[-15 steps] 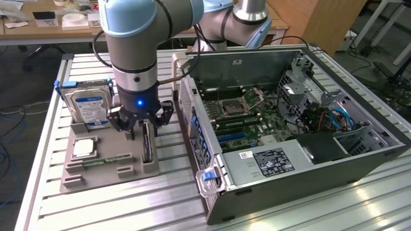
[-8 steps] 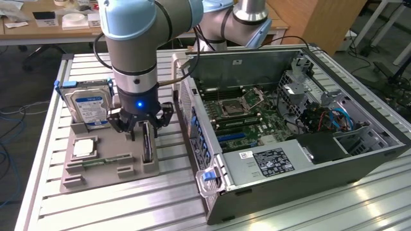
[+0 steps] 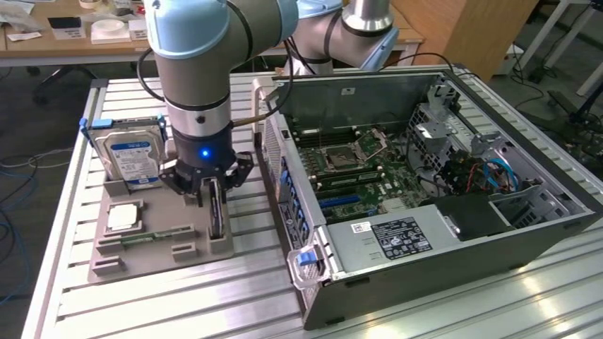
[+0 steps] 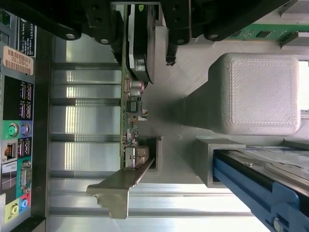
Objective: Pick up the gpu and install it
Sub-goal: 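Pick up the gpu and move the gpu toward the slot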
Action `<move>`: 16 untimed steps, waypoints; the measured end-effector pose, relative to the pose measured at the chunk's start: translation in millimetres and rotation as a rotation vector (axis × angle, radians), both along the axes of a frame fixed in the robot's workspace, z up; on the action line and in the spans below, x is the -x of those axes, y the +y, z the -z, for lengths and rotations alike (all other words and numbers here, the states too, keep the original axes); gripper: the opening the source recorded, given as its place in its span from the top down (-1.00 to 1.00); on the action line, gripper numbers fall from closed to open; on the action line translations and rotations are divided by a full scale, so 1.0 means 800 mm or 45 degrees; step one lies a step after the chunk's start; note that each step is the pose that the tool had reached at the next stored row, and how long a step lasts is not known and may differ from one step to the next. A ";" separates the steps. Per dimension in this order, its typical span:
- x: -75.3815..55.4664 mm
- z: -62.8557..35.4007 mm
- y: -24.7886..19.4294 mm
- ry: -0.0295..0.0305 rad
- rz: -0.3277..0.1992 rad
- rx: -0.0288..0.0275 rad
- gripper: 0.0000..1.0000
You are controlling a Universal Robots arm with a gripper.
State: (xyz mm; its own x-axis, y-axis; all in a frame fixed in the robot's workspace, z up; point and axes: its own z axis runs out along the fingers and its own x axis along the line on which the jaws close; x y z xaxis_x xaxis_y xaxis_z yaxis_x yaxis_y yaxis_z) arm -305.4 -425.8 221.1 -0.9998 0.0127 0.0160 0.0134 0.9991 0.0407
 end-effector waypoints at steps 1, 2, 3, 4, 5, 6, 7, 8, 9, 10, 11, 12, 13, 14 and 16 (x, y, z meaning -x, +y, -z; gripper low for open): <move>0.000 0.000 0.0000 0.0000 0.000 0.0000 0.22; 0.000 0.000 0.0000 0.0000 0.000 0.0000 0.22; 0.000 0.000 0.0000 -0.0001 0.000 0.0000 0.34; 0.000 0.000 0.0000 0.0000 0.000 0.0001 0.44; 0.000 0.000 0.0000 0.0002 0.000 0.0002 0.44; 0.000 0.000 0.0000 0.0001 0.000 0.0001 0.45; 0.000 0.000 0.0000 0.0001 0.000 0.0000 0.45; 0.000 0.000 0.0000 0.0000 0.000 0.0000 0.45; 0.000 0.000 0.0000 0.0001 0.000 0.0000 0.45; 0.000 0.000 0.0000 0.0000 0.000 0.0000 0.45; 0.000 0.000 0.0000 0.0000 0.000 0.0000 0.45; 0.000 0.000 0.0000 0.0000 0.000 0.0000 0.45; 0.000 0.000 0.0000 -0.0003 0.000 -0.0002 0.45; 0.000 -0.001 0.0001 -0.0007 0.000 -0.0006 0.45; 0.000 -0.006 0.0000 0.0000 0.000 -0.0001 0.45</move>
State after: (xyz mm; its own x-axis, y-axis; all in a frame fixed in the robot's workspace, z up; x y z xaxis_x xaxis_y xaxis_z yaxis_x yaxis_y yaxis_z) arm -305.4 -425.7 225.7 -0.9998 0.0128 0.0160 0.0135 0.9991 0.0408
